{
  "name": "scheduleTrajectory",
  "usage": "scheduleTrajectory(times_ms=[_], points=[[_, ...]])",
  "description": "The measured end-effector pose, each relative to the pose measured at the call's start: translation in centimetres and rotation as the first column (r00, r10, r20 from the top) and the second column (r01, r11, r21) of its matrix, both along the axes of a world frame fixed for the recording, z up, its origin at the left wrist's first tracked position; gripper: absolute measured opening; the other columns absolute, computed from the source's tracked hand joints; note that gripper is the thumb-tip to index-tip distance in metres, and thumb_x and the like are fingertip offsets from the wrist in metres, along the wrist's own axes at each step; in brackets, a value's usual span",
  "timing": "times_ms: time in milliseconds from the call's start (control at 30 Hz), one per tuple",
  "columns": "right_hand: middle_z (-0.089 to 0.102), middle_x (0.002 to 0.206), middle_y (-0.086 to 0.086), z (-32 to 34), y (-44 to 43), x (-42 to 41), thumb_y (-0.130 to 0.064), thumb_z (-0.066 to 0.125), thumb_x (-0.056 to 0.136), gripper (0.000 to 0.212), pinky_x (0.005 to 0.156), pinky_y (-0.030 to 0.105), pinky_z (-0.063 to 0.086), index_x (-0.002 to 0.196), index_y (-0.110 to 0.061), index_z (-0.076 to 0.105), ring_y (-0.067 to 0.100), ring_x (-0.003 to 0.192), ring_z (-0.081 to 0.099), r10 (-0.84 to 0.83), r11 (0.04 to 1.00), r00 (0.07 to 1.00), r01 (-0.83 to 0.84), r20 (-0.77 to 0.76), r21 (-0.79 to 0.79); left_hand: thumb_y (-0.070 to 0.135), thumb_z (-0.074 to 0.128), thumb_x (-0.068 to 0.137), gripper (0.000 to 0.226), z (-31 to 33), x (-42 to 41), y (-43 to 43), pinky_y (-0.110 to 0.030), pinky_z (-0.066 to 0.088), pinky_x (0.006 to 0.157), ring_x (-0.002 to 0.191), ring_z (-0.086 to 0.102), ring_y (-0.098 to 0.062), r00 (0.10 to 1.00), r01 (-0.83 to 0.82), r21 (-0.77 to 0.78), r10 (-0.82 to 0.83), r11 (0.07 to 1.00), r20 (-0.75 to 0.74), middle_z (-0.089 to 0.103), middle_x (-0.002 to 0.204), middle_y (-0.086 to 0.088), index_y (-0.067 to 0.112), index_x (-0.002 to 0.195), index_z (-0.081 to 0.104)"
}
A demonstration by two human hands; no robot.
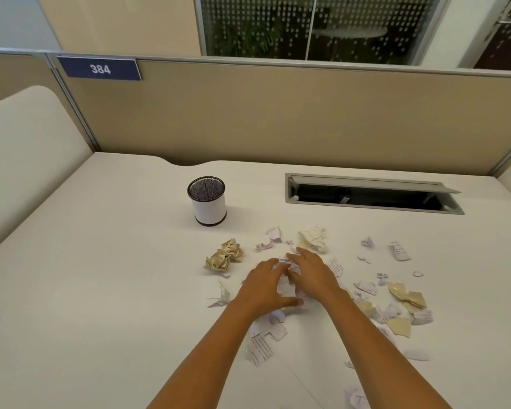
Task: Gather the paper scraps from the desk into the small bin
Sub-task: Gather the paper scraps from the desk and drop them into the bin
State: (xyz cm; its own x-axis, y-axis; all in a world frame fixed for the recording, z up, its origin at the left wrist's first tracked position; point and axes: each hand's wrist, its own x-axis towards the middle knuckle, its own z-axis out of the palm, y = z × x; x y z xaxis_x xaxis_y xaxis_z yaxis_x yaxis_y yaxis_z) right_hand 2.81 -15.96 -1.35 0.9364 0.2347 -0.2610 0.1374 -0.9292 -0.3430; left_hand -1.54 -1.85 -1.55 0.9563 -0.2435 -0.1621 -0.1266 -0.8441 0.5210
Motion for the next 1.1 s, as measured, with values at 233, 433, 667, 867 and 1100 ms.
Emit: scheduleTrajectory(times_ms=[233, 433, 667, 867, 1100], points=[[0.050, 0.140, 0.001, 0.4, -0.8, -1.3, -0.015, 0.052, 0.093, 0.038, 0.101, 0.029, 0.042, 0.129, -0.021, 0.058, 0.017, 0.130, 0.046, 0.016, 0.999, 0.992, -0.022, 0.122, 0.050, 0.035, 0.066, 0.082, 0.050, 0.1, -0.7, -0.4, -0.028, 0.040, 0.094, 0.122, 0.044, -0.018, 0.995, -0.079, -0.019, 0.080, 0.997, 0.061, 0.053, 0.131, -0.001, 0.021, 0.129, 0.054], [0.065, 0.119, 0.006, 0.6, -1.0, -1.6, -0.010, 0.056, 0.091, 0.028, 0.088, 0.026, 0.047, 0.116, -0.015, 0.069, 0.020, 0.109, 0.061, -0.032, 0.998, 0.974, 0.020, 0.223, 0.059, 0.009, 0.059, 0.087, 0.027, 0.7, -0.1, -0.1, -0.028, 0.049, 0.090, 0.105, 0.061, -0.022, 0.976, -0.194, -0.078, 0.200, 0.978, 0.088, 0.068, 0.114, -0.008, 0.013, 0.112, 0.069], [0.075, 0.099, 0.010, 1.2, -0.5, -0.9, 0.001, 0.064, 0.084, 0.018, 0.077, 0.021, 0.051, 0.093, -0.007, 0.077, 0.021, 0.088, 0.069, -0.420, 0.823, 0.906, 0.351, 0.062, 0.448, -0.005, 0.057, 0.084, 0.022, 2.3, 1.2, 1.0, -0.007, 0.043, 0.069, 0.088, 0.070, -0.021, 0.897, -0.422, -0.303, 0.442, 0.854, -0.003, 0.074, 0.098, -0.015, 0.002, 0.095, 0.075], [0.073, 0.089, 0.007, 3.9, 0.3, 0.6, -0.006, 0.074, 0.079, 0.016, 0.062, 0.004, 0.048, 0.095, -0.009, 0.076, 0.016, 0.079, 0.064, -0.509, 0.469, 0.828, 0.494, -0.233, 0.732, -0.003, 0.059, 0.082, 0.023, 6.0, 4.0, 4.2, -0.002, 0.042, 0.052, 0.052, 0.055, -0.001, 0.770, -0.570, -0.499, 0.637, 0.653, -0.045, 0.074, 0.095, -0.016, 0.004, 0.098, 0.075], [0.073, 0.096, 0.012, 6.5, 3.6, 3.0, -0.003, 0.073, 0.079, 0.019, 0.094, 0.036, 0.055, 0.097, -0.008, 0.073, 0.025, 0.089, 0.070, -0.393, 0.223, 0.811, 0.541, -0.434, 0.811, 0.005, 0.061, 0.085, 0.023, 10.3, 7.9, 8.7, -0.027, 0.049, 0.092, 0.100, 0.065, -0.026, 0.566, -0.669, -0.625, 0.821, 0.403, -0.077, 0.071, 0.109, -0.014, 0.007, 0.105, 0.073]])
